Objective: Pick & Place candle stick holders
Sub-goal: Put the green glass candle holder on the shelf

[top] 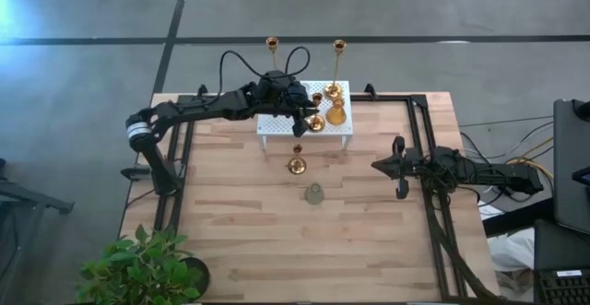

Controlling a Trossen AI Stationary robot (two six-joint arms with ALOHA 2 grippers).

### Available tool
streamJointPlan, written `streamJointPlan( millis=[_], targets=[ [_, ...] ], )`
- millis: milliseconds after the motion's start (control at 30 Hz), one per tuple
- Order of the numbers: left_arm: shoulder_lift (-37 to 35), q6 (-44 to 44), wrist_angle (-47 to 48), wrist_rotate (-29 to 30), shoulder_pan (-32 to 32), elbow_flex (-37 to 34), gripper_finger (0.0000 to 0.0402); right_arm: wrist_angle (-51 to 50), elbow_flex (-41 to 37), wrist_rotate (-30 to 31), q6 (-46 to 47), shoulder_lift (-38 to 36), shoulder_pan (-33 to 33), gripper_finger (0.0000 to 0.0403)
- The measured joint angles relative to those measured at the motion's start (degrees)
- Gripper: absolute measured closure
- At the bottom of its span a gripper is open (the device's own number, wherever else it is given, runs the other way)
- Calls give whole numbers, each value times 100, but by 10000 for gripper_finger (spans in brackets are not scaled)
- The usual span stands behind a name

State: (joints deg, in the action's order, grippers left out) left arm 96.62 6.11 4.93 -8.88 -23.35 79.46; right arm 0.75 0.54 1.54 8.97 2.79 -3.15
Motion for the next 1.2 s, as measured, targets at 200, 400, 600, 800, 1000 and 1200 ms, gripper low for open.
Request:
streamJointPlan(
  millis=[200,400,600,800,1000,1200],
  targets=[
    [0,-72,26,-2,0,0,283,-1,-1,0,0,-1,0,394],
    [-3,-72,54,-2,0,0,252,0,0,0,0,0,1,394],
    [-11,-52,169,49,0,0,221,-1,-1,0,0,0,0,394],
    [-57,132,405,137,0,15,207,-2,1,0,0,-2,1,394],
    [-232,140,725,151,0,46,207,-2,0,0,0,0,1,394],
    [-523,139,1066,180,-2,47,207,1,0,1,0,0,1,394]
  ],
)
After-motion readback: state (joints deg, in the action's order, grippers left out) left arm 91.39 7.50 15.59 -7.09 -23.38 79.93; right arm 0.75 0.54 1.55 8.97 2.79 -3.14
